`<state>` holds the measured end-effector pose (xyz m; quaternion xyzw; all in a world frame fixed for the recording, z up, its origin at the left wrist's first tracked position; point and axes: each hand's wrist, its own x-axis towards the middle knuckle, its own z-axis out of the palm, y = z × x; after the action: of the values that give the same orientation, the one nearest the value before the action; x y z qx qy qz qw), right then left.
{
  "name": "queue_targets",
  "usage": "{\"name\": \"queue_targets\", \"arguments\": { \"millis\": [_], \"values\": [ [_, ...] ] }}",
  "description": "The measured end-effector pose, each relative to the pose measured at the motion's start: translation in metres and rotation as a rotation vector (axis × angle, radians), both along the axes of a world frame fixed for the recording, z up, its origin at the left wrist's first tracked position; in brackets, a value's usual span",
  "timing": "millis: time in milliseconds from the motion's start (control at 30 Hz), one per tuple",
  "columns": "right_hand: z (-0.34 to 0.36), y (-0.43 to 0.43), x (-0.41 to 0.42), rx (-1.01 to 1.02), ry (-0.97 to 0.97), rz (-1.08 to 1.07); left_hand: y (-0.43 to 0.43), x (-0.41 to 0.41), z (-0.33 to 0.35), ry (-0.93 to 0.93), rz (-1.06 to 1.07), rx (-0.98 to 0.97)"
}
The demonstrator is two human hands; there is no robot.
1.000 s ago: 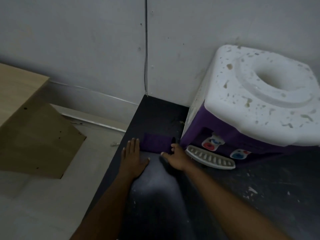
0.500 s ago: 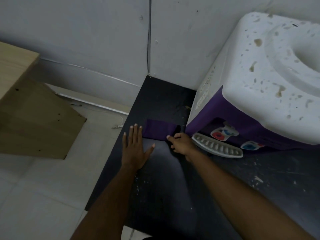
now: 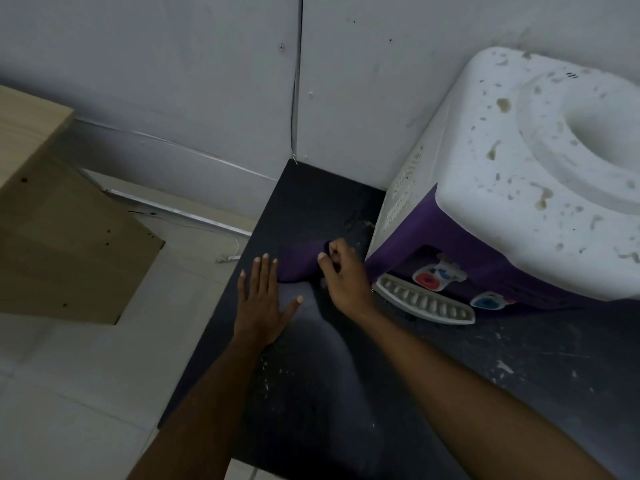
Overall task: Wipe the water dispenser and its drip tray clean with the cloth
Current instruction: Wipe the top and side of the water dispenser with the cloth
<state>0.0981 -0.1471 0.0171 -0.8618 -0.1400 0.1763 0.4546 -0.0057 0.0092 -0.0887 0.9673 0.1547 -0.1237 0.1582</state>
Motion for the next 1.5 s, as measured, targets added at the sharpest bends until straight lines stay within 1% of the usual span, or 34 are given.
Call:
{"name": "queue_targets", "arguments": {
  "millis": [67,167,300,367,467,533,633,700,767,900,933,967,1067,1167,1233,1300,1333,1367,1500],
  "values": [
    [0.01,0.001,0.0,0.048,-0.058,0.035,0.002,0.001,-0.001,0.01,-0.001,-0.028],
    [0.027,0.005,0.0,0.139,-0.088,0.058,0.004,0.002,-0.001,0.044,-0.012,-0.056],
    [0.047,0.014,0.001,0.16,-0.163,0.031,0.01,0.003,0.004,0.06,-0.029,-0.129],
    [0.059,0.018,0.004,0.19,-0.186,0.009,0.015,0.002,0.008,0.075,-0.057,-0.119],
    [0.077,0.021,0.008,0.233,-0.191,-0.01,0.021,0.002,0.018,0.069,-0.077,-0.151],
    [0.087,0.022,0.013,0.226,-0.184,-0.011,0.021,0.002,0.024,0.068,-0.085,-0.159],
    [0.102,0.023,0.019,0.212,-0.168,0.038,0.024,0.003,0.032,0.047,-0.09,-0.164],
    [0.108,0.023,0.022,0.227,-0.178,0.079,0.03,0.006,0.037,-0.009,-0.089,-0.189],
    [0.116,0.021,0.024,0.233,-0.186,0.095,0.041,0.015,0.05,-0.122,-0.026,-0.263],
    [0.136,0.018,0.031,0.261,-0.173,0.072,0.06,0.048,0.096,-0.357,0.385,-0.539],
    [0.141,0.018,0.032,0.265,-0.175,0.069,0.063,0.057,0.11,-0.423,0.45,-0.595],
    [0.146,0.018,0.034,0.272,-0.179,0.07,0.064,0.068,0.128,-0.481,0.472,-0.633],
    [0.163,0.017,0.037,0.31,-0.177,0.102,0.049,0.095,0.183,-0.637,0.389,-0.693],
    [0.18,0.014,0.039,0.347,-0.169,0.131,0.022,0.114,0.233,-0.731,0.3,-0.831],
    [0.192,0.011,0.039,0.356,-0.159,0.154,0.008,0.121,0.258,-0.676,0.226,-1.012],
    [0.206,0.005,0.038,0.368,-0.148,0.172,-0.002,0.123,0.276,-0.576,0.145,-1.202],
    [0.212,0.0,0.037,0.374,-0.141,0.174,-0.004,0.123,0.283,-0.537,0.106,-1.253],
    [0.219,-0.004,0.037,0.377,-0.137,0.169,-0.005,0.123,0.288,-0.513,0.053,-1.256],
    [0.243,-0.031,0.03,0.382,-0.162,0.124,-0.002,0.124,0.308,-0.428,-0.231,-1.153]
  ]
}}
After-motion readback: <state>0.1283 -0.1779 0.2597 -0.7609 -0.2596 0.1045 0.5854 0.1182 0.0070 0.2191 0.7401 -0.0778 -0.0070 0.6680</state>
